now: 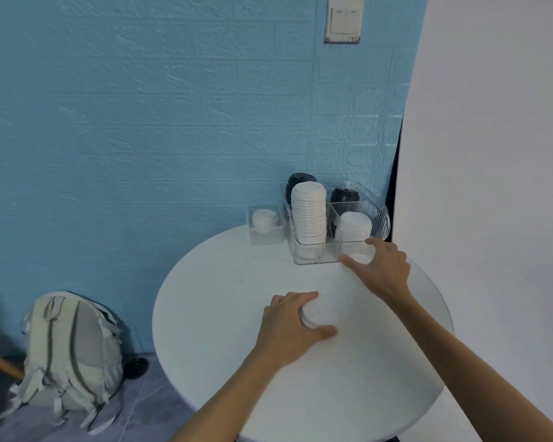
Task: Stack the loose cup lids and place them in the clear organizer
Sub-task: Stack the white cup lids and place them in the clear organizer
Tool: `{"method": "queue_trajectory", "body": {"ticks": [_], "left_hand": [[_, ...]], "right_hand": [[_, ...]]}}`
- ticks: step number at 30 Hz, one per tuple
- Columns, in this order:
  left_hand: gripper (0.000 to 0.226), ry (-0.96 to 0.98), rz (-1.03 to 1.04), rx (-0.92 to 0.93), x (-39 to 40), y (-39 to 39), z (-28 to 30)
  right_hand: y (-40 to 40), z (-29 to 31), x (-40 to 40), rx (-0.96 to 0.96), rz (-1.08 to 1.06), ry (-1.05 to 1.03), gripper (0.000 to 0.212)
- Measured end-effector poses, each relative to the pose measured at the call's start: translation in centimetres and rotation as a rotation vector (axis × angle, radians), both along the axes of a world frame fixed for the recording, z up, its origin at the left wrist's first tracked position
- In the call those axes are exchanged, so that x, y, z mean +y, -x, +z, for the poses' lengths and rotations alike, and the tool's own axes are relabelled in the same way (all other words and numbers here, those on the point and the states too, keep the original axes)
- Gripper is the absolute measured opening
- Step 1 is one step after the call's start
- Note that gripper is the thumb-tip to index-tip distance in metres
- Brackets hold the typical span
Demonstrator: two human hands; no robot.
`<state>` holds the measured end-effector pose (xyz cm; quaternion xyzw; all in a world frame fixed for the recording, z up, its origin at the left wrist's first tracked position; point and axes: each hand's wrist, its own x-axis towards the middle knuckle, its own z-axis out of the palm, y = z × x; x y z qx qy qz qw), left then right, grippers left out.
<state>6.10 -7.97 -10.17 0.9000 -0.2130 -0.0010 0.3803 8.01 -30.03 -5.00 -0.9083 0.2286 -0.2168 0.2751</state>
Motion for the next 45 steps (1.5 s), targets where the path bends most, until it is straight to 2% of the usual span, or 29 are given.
{"method": "queue_trajectory", "body": {"ticks": [2,4,7,16,20,23,26,29,32,34,38,43,45], "left_hand": [[0.078,0.004,0.001,0.007,0.0,-0.1,0.0],[0.078,0.001,-0.001,0.008,0.0,-0.1,0.1],[0.077,0.013,-0.001,0.024,0.3,-0.2,0.1],[0.076,0.039,0.010,0.027,0.2,-0.3,0.0],[0.077,0.043,0.015,0.028,0.2,-0.1,0.1],[0.077,0.045,0.017,0.032,0.2,-0.1,0.1],[0.079,0.044,0.013,0.034,0.2,-0.1,0.1],[0.088,0.050,0.015,0.056,0.2,-0.2,0.1],[0.112,0.122,0.029,0.120,0.3,-0.5,-0.2],[0.117,0.141,0.013,0.118,0.3,-0.7,-0.5],[0.096,0.131,-0.015,0.068,0.5,-0.6,-0.5],[0.099,0.101,-0.022,0.010,0.3,-0.4,-0.4],[0.088,0.097,-0.030,-0.012,0.2,-0.3,-0.3]], "right_hand": [[-0.8,-0.6,-0.7,0.103,0.016,-0.018,0.082],[-1.2,-1.2,-1.0,0.151,0.069,-0.054,0.072],[-0.9,-1.6,-0.9,0.149,0.111,-0.056,0.057],[1.9,-2.2,-1.1,0.198,0.272,-0.028,0.051],[2.6,-2.9,-1.0,0.202,0.328,-0.030,0.033],[3.3,-3.0,-0.7,0.187,0.348,-0.024,0.043],[4.2,-2.2,0.4,0.027,0.324,-0.030,0.054],[5.6,-1.1,2.9,-0.050,0.440,-0.112,0.050],[6.7,-1.6,4.9,0.035,0.611,-0.044,0.048],[7.0,-2.6,5.6,0.109,0.666,0.035,0.044],[7.1,-3.9,6.0,0.192,0.680,0.129,0.040],[6.8,-3.7,5.7,0.185,0.696,0.033,0.031],[6.8,-3.7,5.7,0.171,0.698,0.009,0.030]]}}
